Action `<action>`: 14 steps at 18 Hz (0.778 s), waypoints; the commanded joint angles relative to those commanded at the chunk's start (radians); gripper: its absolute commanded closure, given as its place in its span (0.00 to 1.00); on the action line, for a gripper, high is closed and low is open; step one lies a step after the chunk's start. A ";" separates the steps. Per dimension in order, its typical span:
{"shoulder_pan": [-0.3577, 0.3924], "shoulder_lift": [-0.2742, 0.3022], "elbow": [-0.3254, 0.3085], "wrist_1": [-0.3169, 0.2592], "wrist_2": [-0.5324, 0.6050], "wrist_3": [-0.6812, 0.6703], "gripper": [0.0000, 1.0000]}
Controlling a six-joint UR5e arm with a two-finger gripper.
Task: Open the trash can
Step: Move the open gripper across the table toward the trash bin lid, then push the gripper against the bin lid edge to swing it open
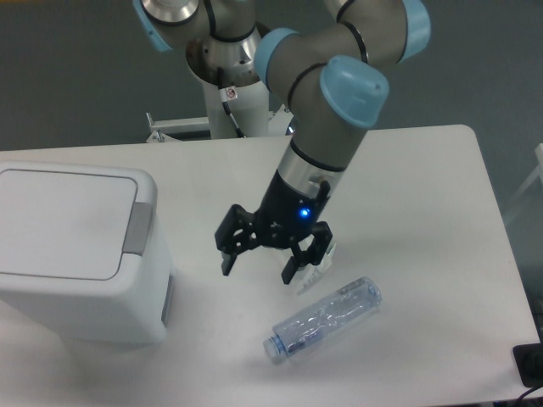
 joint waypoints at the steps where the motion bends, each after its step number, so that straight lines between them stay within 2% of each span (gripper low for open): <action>1: -0.005 0.005 -0.003 0.000 -0.006 -0.006 0.00; 4: -0.038 0.037 -0.021 -0.002 -0.008 -0.011 0.00; 6: -0.054 0.072 -0.072 0.003 -0.009 -0.012 0.00; 9: -0.061 0.092 -0.123 0.015 -0.003 -0.011 0.00; 14: -0.080 0.089 -0.103 0.015 -0.005 -0.023 0.00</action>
